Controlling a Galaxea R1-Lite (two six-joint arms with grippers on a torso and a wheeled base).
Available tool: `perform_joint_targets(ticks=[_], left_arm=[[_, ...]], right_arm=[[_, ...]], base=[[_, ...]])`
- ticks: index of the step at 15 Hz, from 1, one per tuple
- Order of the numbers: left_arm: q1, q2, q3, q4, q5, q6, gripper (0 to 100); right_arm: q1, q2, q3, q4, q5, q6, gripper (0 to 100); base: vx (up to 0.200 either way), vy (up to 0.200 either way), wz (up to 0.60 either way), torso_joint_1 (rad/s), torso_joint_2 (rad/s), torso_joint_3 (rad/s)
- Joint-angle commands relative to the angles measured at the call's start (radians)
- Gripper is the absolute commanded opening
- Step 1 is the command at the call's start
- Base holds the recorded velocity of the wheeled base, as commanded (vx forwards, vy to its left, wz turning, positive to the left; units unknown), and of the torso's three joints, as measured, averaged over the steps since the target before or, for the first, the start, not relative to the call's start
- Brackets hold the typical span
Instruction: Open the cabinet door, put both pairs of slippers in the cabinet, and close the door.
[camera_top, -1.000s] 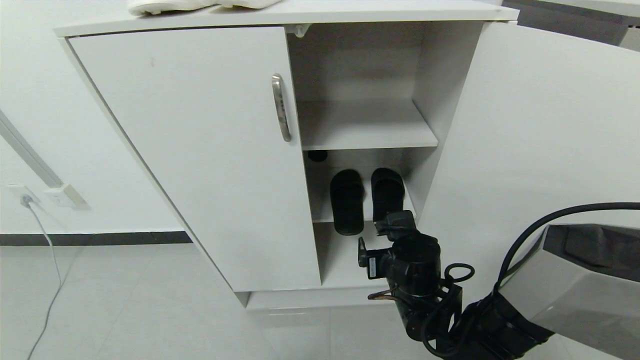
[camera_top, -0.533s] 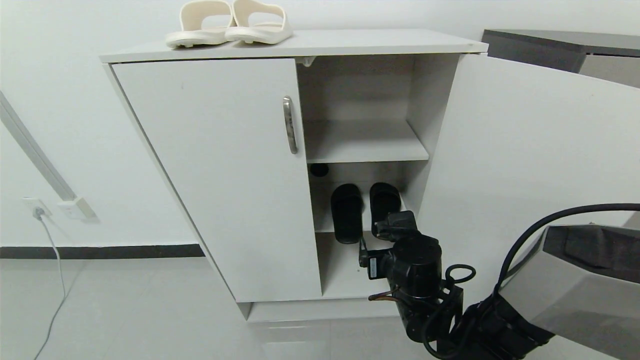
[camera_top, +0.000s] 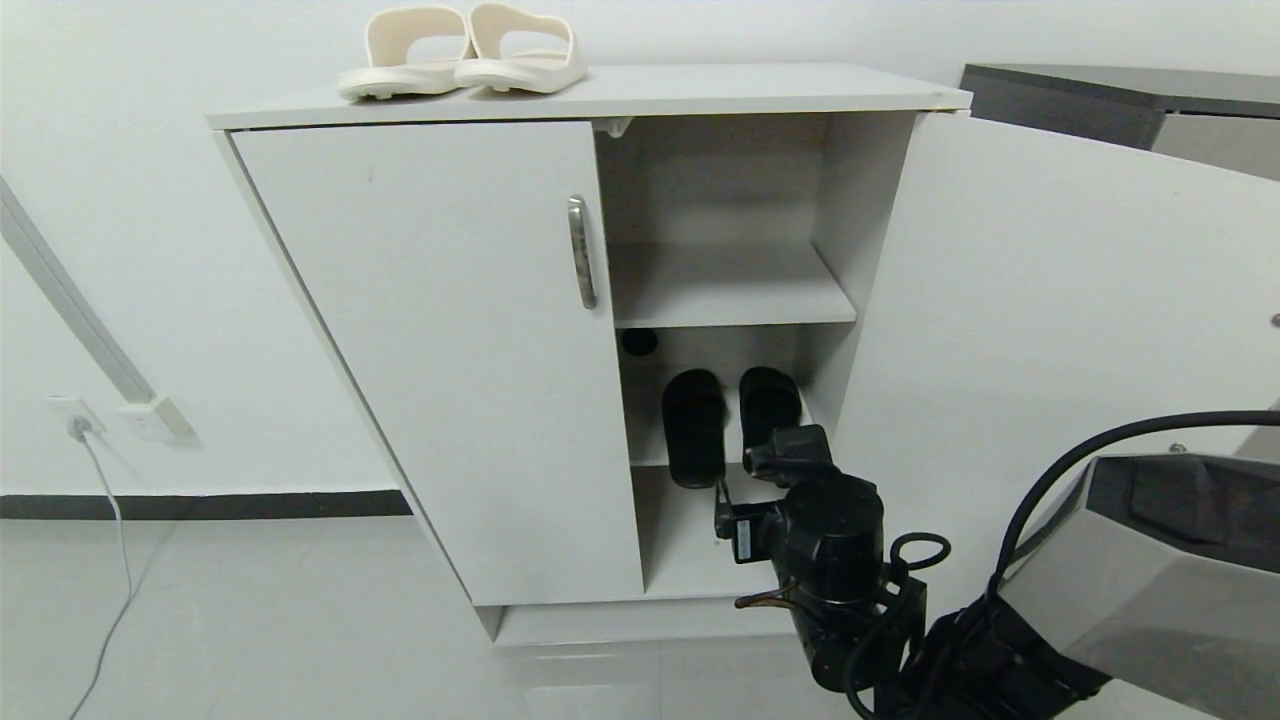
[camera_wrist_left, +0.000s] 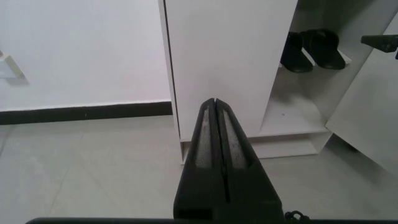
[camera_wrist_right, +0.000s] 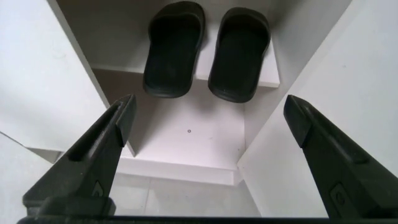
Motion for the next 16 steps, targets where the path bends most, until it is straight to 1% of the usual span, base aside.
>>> perform_joint_targets(ticks=[1,12,16], left_arm=[[0.000,0.001,0.000,-0.001,0.001,-0.001,0],[0.000,0.001,0.000,-0.001,0.002,-0.002,0],[0.000,0.001,0.000,-0.001,0.004,-0.002,0]], right_arm=[[-0.001,-0.005,0.002,-0.001,0.000,0.000,100],[0.001,-0.011,0.014,-0.005,0.000,-0.002,100],[0.001,-0.010,0.034,-0.050,0.001,-0.025,100]], base=[[0.000,0.200,0.00,-0.002,0.01,0.002],[0.000,0.200,0.00,0.005,0.00,0.004],[0.000,0.200,0.00,0.004,0.00,0.002]])
